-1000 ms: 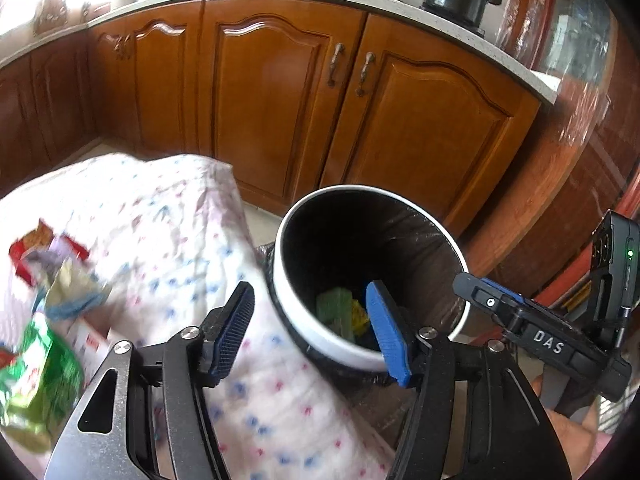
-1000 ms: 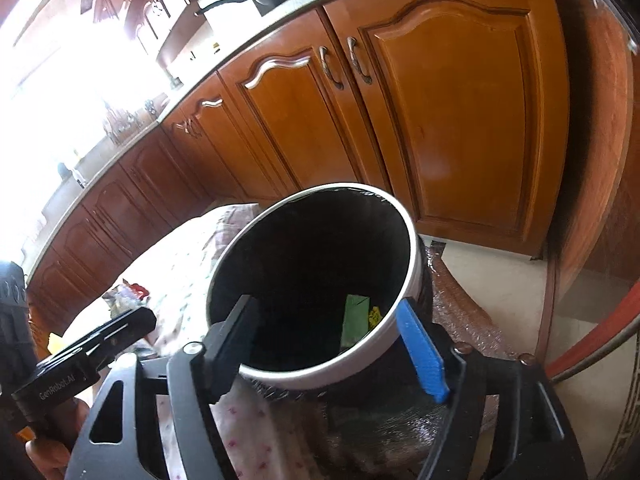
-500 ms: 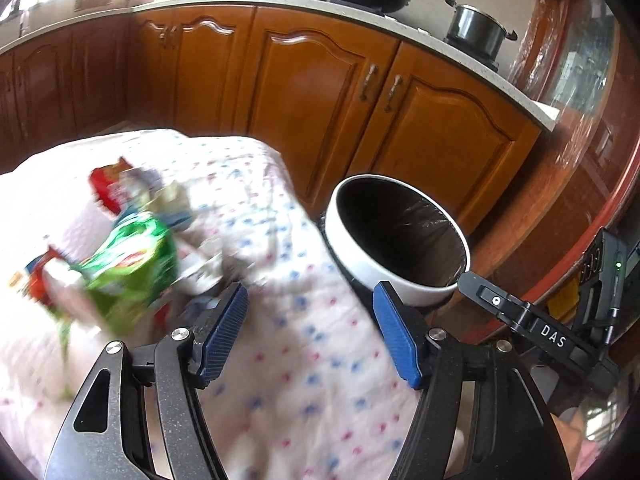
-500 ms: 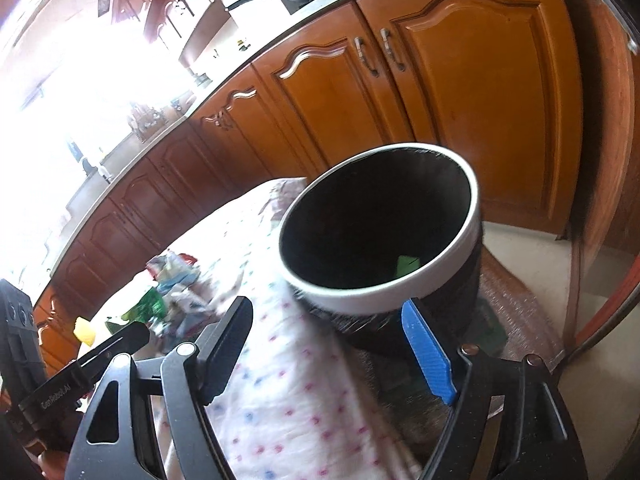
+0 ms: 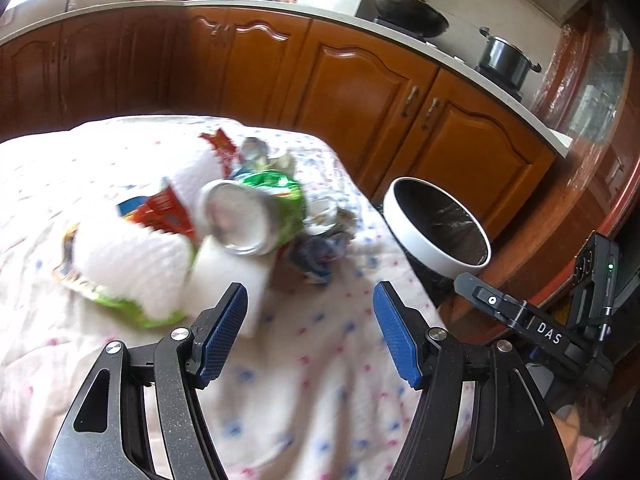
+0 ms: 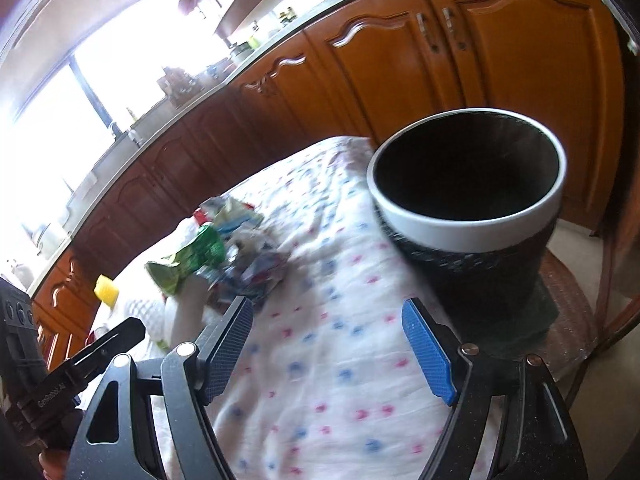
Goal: Collect trash
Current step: 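Move both open tools back toward the trash pile on the table, then grasp the white foam net with the left tool while the right tool grasps crumpled paper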
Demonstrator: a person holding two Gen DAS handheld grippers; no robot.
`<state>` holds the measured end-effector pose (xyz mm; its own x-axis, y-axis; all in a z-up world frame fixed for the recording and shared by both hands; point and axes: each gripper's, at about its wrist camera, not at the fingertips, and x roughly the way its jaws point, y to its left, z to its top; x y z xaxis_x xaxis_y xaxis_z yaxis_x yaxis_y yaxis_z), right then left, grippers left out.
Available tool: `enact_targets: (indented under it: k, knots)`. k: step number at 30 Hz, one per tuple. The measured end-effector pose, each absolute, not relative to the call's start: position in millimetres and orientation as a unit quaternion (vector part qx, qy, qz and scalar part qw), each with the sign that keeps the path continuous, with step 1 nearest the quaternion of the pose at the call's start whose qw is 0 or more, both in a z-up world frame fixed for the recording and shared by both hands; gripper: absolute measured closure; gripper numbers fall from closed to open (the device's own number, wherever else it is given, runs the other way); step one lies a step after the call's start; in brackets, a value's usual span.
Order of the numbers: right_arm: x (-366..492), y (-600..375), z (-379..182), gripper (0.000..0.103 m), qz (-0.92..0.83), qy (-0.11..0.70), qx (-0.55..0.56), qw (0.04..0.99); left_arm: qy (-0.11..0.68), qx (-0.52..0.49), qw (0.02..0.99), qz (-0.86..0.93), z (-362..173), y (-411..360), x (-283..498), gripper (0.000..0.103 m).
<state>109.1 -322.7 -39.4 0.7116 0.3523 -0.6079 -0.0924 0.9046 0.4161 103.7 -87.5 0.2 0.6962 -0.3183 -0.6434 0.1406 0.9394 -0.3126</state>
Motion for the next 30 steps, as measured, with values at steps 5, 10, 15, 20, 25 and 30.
enact_targets:
  k: [5,10,15,20,25,30]
  knots:
    - [113,-299,-39,0.024,0.14,0.363,0.165,0.906,0.36,-0.131,0.918,-0.107,-1,-60,89,0.037]
    - [117,-282,-40,0.024,0.15,0.362,0.157,0.907,0.35,-0.146,0.922,-0.082,-2,-36,80,0.037]
    - [130,-268,-44,0.024,0.159,0.368,0.152,0.904,0.347,-0.16,0.922,-0.053,-9,-11,80,0.036]
    - [147,-258,-50,0.024,0.165,0.373,0.155,0.9,0.35,-0.164,0.921,-0.036,-14,3,92,0.033]
    - [167,-252,-58,0.027,0.167,0.387,0.163,0.892,0.352,-0.157,0.922,-0.031,-19,10,107,0.03]
    - [182,-249,-65,0.071,0.175,0.403,0.166,0.883,0.362,-0.159,0.917,-0.045,-29,10,123,0.035]
